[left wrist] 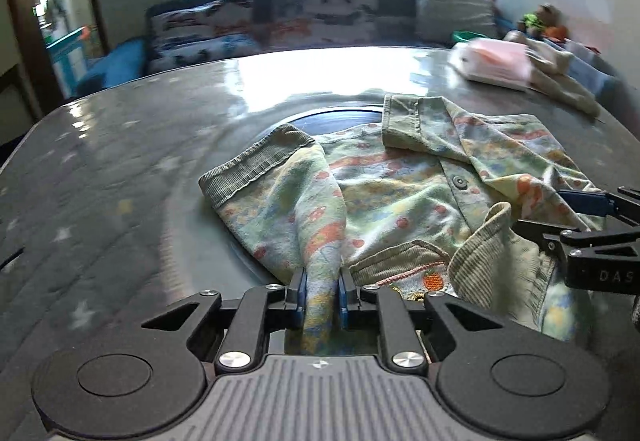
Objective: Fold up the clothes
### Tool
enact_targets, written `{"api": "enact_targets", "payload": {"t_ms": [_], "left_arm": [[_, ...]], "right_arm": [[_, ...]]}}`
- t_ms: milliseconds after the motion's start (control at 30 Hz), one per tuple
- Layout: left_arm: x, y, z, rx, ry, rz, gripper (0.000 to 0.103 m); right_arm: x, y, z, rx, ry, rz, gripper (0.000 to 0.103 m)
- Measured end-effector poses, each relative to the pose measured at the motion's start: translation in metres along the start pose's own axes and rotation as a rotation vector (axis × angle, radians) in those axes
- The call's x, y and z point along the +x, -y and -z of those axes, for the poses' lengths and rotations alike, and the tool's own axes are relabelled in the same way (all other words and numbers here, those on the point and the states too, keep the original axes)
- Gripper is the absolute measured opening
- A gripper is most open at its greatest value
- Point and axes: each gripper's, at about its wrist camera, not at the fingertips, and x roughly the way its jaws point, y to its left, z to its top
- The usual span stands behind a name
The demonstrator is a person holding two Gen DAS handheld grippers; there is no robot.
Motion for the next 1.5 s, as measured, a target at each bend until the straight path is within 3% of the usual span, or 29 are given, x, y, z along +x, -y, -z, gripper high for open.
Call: {"api": "enact_targets", "payload": {"t_ms": [200, 500, 600, 733, 833, 933, 1000, 1033, 1067, 1100, 1167, 1300, 1500], "left_arm": [[-0.009, -0.031, 0.007, -0.056, 0.010, -0.033, 0.018], [-0.038, -0.046, 0.011, -0.101, 0.053, -0.035, 0.040], [-0.059, -0.050, 0.010, -0.119, 0.101, -0.002, 0.046], [-0.078, -0.038, 0.009, -0.093, 0.123, 0.135, 0.065], [-0.071, -0.023, 0.008, -0.064, 0.099, 0.185, 0.072], [-0.060, -0.012, 0.011, -0.047, 0.070, 0.215, 0.071], [-0.052, -0.010, 0.014, -0.055, 0.040, 0.241, 0.063], [-0.049, -0.009, 0.017, -0.059, 0.026, 0.258, 0.049], [-0.049, -0.008, 0.020, -0.056, 0.018, 0.276, 0.037], [-0.050, -0.008, 0.024, -0.049, 0.022, 0.291, 0.034], [-0.054, -0.009, 0.028, -0.039, 0.044, 0.328, 0.025], [-0.071, -0.015, 0.036, -0.003, 0.131, 0.433, 0.018], [-0.099, -0.006, 0.058, 0.159, 0.233, 0.562, 0.016]], "right_arm": [[0.010, -0.029, -0.006, -0.059, -0.024, -0.064, 0.077], [-0.016, -0.029, -0.016, -0.088, -0.028, -0.093, 0.068], [-0.022, -0.033, -0.023, -0.116, -0.020, -0.104, 0.064], [-0.017, -0.041, -0.038, -0.132, -0.012, -0.116, 0.063], [-0.002, -0.049, -0.049, -0.153, -0.035, -0.104, 0.058], [0.015, -0.054, -0.058, -0.167, -0.080, -0.083, 0.047], [0.024, -0.056, -0.058, -0.182, -0.112, -0.064, 0.038], [0.027, -0.056, -0.057, -0.188, -0.126, -0.061, 0.036], [0.029, -0.055, -0.055, -0.194, -0.138, -0.058, 0.027], [0.028, -0.055, -0.052, -0.200, -0.143, -0.057, 0.017], [0.024, -0.053, -0.046, -0.204, -0.143, -0.057, 0.010], [-0.002, -0.048, -0.040, -0.211, -0.085, -0.041, 0.008], [-0.053, -0.033, -0.027, -0.170, -0.016, -0.031, 0.008]]}}
